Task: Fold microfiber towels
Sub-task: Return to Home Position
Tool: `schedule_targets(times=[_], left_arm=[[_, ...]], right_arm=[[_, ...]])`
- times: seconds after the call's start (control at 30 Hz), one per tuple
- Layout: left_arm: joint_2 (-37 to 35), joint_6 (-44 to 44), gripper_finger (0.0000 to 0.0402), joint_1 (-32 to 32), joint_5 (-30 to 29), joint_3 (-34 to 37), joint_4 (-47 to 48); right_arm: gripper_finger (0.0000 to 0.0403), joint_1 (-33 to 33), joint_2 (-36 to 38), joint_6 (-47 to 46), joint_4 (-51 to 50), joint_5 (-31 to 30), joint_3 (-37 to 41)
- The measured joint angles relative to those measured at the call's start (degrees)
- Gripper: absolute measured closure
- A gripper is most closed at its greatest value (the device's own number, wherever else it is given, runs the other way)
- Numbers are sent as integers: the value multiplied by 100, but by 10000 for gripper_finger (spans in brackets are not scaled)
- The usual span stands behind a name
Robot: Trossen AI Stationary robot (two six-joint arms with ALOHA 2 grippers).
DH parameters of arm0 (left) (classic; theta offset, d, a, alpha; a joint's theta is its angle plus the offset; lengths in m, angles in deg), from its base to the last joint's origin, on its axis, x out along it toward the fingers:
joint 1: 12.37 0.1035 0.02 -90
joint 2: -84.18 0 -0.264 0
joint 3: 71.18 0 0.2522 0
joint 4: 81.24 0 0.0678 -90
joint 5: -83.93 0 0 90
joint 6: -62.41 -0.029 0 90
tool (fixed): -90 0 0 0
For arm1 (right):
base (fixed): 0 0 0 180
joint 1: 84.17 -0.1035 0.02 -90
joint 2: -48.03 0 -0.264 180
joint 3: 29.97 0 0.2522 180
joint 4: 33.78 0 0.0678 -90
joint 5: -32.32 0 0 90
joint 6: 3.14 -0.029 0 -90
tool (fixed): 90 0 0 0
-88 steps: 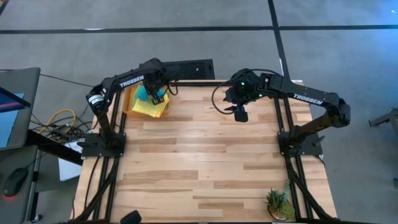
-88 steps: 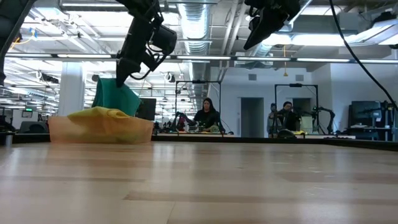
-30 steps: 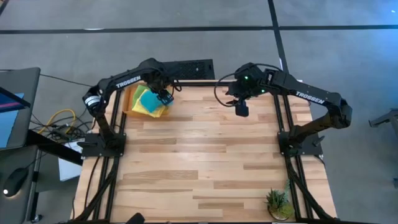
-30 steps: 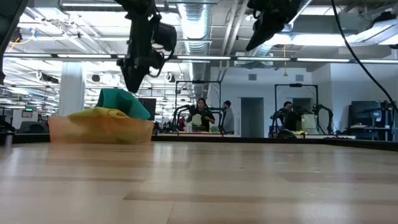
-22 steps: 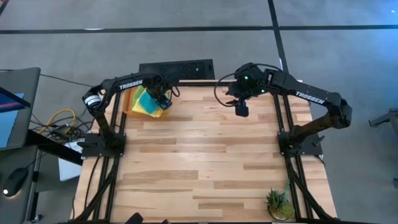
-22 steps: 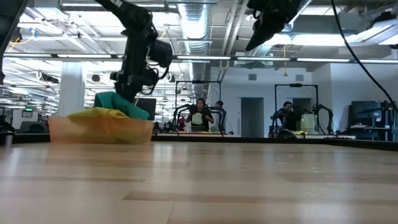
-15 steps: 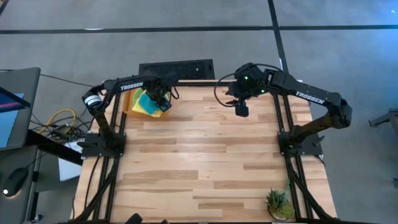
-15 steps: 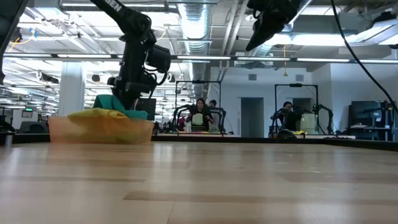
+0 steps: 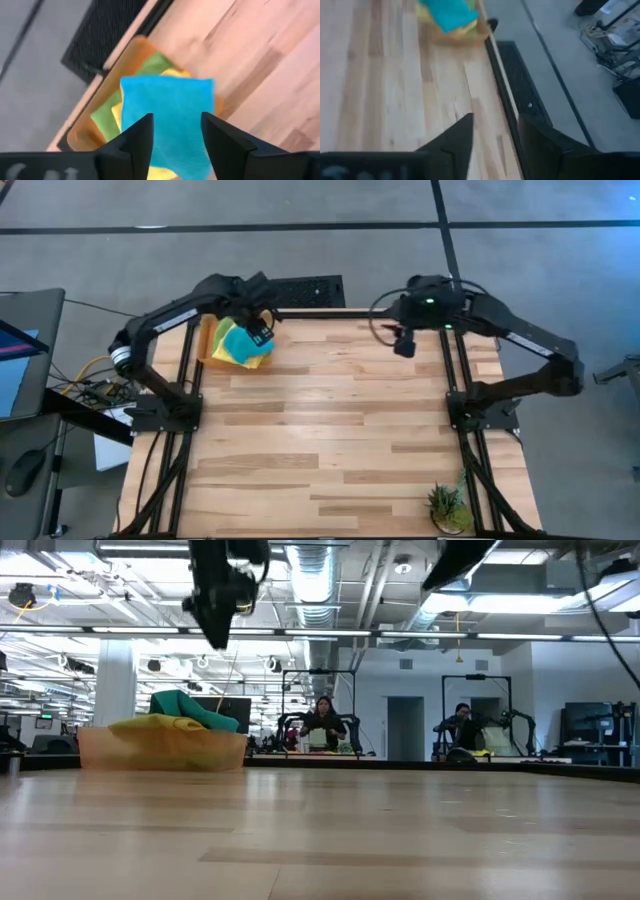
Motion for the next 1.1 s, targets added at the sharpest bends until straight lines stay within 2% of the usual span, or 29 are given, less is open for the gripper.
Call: schedule_targets(times=[0.1, 0.23, 0.27, 0.33, 0.43, 0.57, 0.9, 1.1], left_arm=[[-374, -80, 275, -314, 211, 0, -178], [-895, -351, 350, -608, 895, 219, -936], [-1024, -421, 371, -643, 1039, 317, -1146], [-1306, -486, 392, -714, 1228, 571, -1626], [-1766, -501, 392, -778, 1515, 1110, -2275], [-2411, -502, 399, -816, 1949, 2031, -3064], [-4312, -24, 401, -813, 1995, 4598, -5326], [-5268, 270, 401, -813, 1994, 5662, -6193]], right_arm=[[270, -6, 452, -365, -154, 1, 0], [370, -95, 1018, -783, -442, 111, 0], [384, -126, 1139, -869, -494, 173, 0], [389, -202, 1430, -1114, -509, 398, 65], [385, -359, 1940, -1447, -332, 668, 355], [397, -628, 2672, -1879, -55, 699, 938], [399, -1204, 4656, -2754, 1499, 743, 3081], [395, -1331, 5530, -3082, 2659, 738, 4337]])
